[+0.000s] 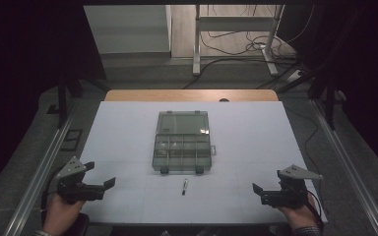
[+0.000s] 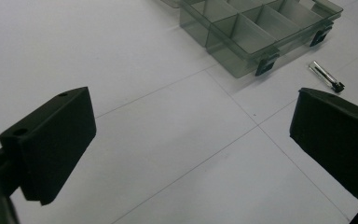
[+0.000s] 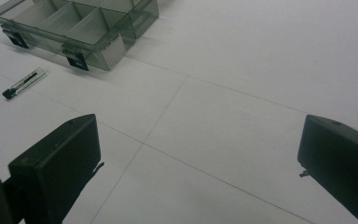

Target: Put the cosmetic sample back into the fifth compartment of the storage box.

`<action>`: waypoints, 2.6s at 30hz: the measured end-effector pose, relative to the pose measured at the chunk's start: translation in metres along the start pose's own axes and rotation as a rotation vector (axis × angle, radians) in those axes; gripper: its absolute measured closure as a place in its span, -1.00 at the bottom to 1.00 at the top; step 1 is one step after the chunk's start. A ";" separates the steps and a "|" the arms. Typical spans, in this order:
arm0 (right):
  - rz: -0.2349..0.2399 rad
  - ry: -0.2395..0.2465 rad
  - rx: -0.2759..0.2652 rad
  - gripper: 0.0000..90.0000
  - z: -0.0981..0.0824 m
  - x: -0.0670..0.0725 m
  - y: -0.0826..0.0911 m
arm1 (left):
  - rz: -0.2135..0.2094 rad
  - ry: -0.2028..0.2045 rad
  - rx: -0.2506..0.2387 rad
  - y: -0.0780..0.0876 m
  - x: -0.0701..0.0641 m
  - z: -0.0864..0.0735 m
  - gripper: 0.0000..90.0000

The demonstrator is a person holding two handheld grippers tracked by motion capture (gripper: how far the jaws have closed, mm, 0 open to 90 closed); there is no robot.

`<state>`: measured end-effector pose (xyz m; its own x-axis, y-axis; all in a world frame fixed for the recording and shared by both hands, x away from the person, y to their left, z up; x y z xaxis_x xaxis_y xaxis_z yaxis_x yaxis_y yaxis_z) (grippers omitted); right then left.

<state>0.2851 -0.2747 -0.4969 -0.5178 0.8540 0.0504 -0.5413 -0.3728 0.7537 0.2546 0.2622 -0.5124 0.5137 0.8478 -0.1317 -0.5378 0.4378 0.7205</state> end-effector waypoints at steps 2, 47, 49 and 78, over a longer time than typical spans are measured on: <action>-0.001 0.003 0.000 -1.00 0.000 0.000 0.000 | -0.006 0.002 0.000 -0.002 0.000 0.001 -0.98; 0.008 0.019 0.016 -1.00 0.001 0.002 -0.003 | -0.178 -0.102 0.115 -0.053 -0.059 0.046 -0.95; 0.010 0.017 0.015 -1.00 0.001 0.002 -0.003 | -0.197 -0.111 0.125 -0.055 -0.061 0.047 -0.95; 0.014 0.019 0.030 -1.00 0.001 0.002 -0.004 | -0.285 -0.279 0.280 -0.105 -0.113 0.069 -0.39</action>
<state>0.2873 -0.2713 -0.4995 -0.5380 0.8415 0.0488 -0.5140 -0.3734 0.7723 0.2991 0.0993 -0.5261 0.7947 0.5764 -0.1903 -0.1689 0.5111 0.8428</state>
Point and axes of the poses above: each handheld gripper's, and its own axes: y roughly backward along the jaws, z roughly out of its top, x roughly to its left, the point moved 5 cm from there along -y, roughly forward along the jaws, and after that the axes turned 10 degrees about x, right-handed, at the moved point
